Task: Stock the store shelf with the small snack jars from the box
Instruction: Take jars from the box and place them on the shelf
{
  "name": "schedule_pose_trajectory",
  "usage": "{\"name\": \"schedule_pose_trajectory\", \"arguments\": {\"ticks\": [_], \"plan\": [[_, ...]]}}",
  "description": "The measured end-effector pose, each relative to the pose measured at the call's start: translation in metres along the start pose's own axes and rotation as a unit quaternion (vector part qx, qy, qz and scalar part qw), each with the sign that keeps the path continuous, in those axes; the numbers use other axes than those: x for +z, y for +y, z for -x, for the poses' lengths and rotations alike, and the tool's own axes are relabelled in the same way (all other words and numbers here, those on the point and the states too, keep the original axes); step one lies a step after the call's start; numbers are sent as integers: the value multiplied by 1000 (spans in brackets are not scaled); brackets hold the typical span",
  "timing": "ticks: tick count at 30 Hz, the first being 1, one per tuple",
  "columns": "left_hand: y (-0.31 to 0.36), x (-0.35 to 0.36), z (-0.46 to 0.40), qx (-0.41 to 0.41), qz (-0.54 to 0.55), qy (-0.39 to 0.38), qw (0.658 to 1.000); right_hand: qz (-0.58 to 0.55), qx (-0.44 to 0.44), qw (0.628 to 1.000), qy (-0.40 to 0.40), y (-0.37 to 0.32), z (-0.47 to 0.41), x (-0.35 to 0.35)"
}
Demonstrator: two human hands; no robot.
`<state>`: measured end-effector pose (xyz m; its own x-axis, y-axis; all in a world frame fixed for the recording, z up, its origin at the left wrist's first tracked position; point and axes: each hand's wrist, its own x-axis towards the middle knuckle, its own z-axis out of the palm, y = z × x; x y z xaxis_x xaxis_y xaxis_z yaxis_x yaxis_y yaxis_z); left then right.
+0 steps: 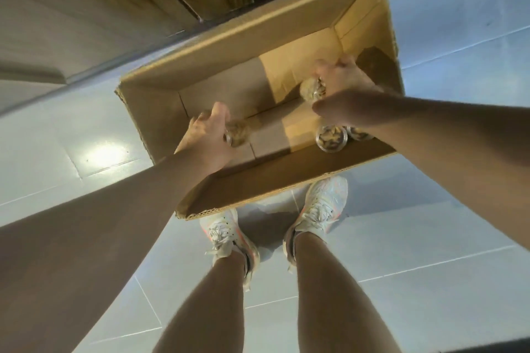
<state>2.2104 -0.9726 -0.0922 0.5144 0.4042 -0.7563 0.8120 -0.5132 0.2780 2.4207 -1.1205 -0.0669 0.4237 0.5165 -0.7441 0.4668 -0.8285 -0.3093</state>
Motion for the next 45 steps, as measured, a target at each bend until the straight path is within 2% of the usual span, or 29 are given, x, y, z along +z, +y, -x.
{"name": "schedule_pose_trajectory", "arguments": {"ticks": [2,5,10,13,17,21,25,28,31,35,39,45], "plan": [[23,-22,15,45,-13,7,999,1,15,1000,-23,-4,22,-23],[61,-65,39,115,-34,16,993,28,20,999,-3,-7,59,-61],[134,-156,86,211,-90,47,972,-8,47,997,63,-23,124,-141],[174,-218,124,260,-99,37,960,-21,65,992,109,-36,169,-186],[219,-283,195,318,-138,51,937,-22,102,986,132,-60,250,-254],[257,-341,288,350,-167,75,919,13,95,983,155,-89,356,-329],[282,-398,386,394,-195,116,891,30,110,973,199,-119,463,-375],[295,-443,458,413,-180,130,883,17,127,963,239,-144,536,-399],[307,-485,525,431,-163,136,877,-49,130,948,285,-166,601,-416],[327,-524,596,472,-171,151,852,-113,108,919,362,-180,683,-425],[351,-537,648,516,-207,160,816,-97,123,886,435,-188,749,-427],[385,-523,716,566,-225,144,780,-98,174,864,461,-180,838,-418]]}}
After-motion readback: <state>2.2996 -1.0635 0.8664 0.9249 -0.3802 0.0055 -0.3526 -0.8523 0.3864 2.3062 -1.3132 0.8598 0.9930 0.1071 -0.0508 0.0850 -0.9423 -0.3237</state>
